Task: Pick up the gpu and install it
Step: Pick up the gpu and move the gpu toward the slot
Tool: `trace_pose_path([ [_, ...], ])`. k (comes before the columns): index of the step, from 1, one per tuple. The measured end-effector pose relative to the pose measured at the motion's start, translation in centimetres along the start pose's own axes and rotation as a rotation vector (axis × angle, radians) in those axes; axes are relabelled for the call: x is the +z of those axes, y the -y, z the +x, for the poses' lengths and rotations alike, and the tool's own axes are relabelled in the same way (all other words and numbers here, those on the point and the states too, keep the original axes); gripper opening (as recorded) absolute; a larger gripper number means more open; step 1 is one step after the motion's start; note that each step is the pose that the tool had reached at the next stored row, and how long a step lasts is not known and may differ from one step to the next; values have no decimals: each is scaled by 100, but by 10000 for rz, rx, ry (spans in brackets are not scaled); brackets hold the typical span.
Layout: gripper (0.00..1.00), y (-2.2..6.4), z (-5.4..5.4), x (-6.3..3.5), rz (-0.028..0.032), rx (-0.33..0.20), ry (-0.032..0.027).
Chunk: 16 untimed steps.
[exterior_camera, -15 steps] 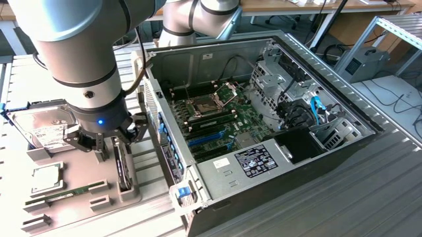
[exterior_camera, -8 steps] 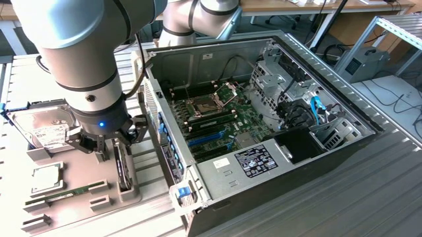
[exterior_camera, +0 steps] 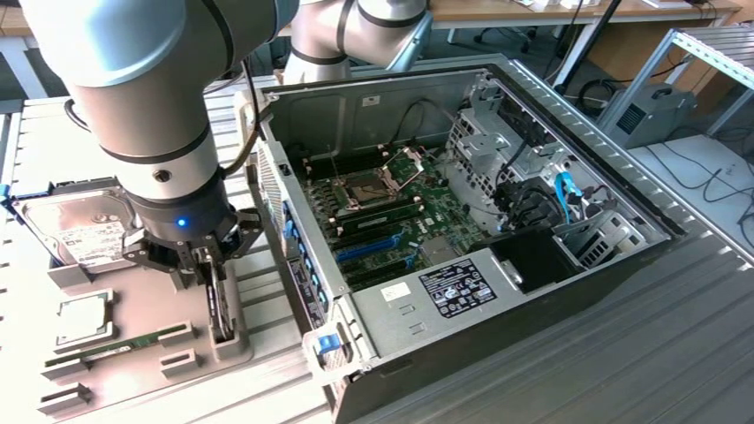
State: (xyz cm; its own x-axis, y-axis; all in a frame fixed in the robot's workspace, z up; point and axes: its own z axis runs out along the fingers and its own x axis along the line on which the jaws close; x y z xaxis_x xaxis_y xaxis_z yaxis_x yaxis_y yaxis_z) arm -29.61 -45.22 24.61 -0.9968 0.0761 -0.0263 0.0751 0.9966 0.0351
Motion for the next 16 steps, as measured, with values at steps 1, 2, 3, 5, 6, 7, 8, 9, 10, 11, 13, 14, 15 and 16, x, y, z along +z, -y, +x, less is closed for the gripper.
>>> trace_pose_path([
  [1, 26, 0, 0, 0, 0, 0, 0],
  [2, 26, 0, 0, 0, 0, 0, 0],
  [3, 26, 0, 0, 0, 0, 0, 1],
  [5, 26, 0, 0, 0, -1, 0, 1],
  [6, 26, 0, 0, 0, 0, 0, 1],
  [7, 26, 0, 0, 0, 0, 0, 1],
  [8, 26, 0, 0, 0, 0, 0, 1],
  [9, 26, 0, 0, 0, 0, 0, 1],
  [10, 26, 0, 0, 0, -2, 0, 2],
  [11, 26, 0, 0, -1, -4, 0, 4],
  [13, 26, -1, 0, -12, -1, 0, 1],
  [14, 26, -1, 0, -17, 0, 0, 1],
  [15, 26, -1, -1, -22, -1, 0, 1],
  [16, 26, -1, -1, -27, -1, 0, 1],
])
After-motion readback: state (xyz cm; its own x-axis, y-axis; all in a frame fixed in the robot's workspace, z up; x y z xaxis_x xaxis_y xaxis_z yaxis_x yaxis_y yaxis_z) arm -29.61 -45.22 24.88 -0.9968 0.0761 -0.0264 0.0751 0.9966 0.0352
